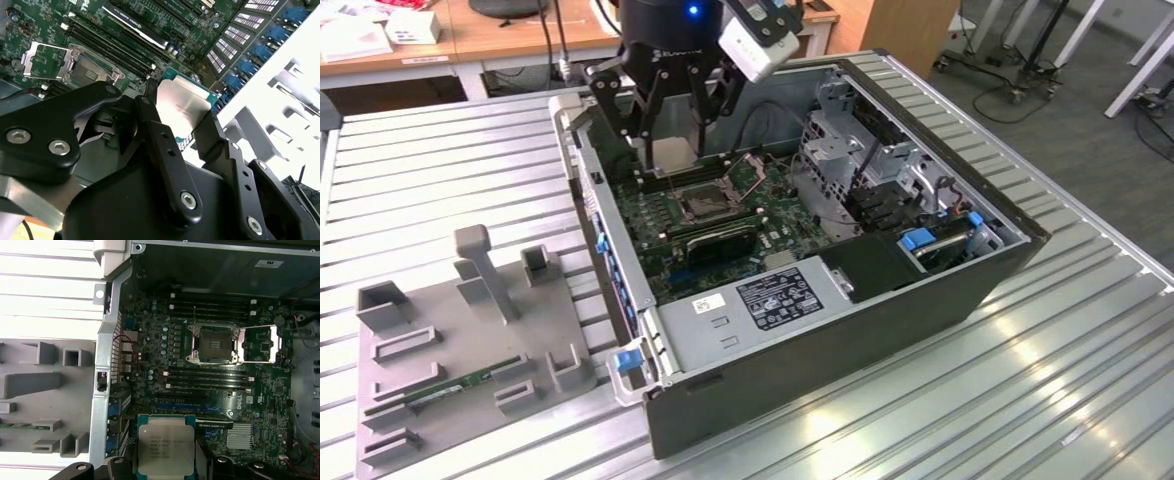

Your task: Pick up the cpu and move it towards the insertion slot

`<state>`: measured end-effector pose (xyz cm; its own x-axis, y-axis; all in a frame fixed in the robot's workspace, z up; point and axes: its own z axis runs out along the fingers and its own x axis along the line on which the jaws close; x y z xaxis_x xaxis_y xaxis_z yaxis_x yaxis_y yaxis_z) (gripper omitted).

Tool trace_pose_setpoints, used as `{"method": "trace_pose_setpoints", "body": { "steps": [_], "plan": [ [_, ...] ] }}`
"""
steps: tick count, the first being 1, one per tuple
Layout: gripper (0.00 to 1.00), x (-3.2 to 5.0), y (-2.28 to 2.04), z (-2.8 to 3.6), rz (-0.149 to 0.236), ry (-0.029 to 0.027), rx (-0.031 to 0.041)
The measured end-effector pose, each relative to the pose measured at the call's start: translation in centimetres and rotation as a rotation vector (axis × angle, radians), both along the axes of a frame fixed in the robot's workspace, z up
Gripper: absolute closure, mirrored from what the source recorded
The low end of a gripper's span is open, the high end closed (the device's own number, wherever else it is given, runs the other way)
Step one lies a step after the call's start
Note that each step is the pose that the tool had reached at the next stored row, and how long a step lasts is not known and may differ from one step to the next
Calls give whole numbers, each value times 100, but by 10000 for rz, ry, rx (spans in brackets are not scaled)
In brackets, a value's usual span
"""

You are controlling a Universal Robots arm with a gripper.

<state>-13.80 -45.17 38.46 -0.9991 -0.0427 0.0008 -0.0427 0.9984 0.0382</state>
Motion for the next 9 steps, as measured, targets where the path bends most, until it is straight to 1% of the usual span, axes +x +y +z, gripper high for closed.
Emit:
{"method": "trace_pose_setpoints", "body": {
  "steps": [9],
  "plan": [
    [45,44,0,0,1,-1,0]
  ]
}}
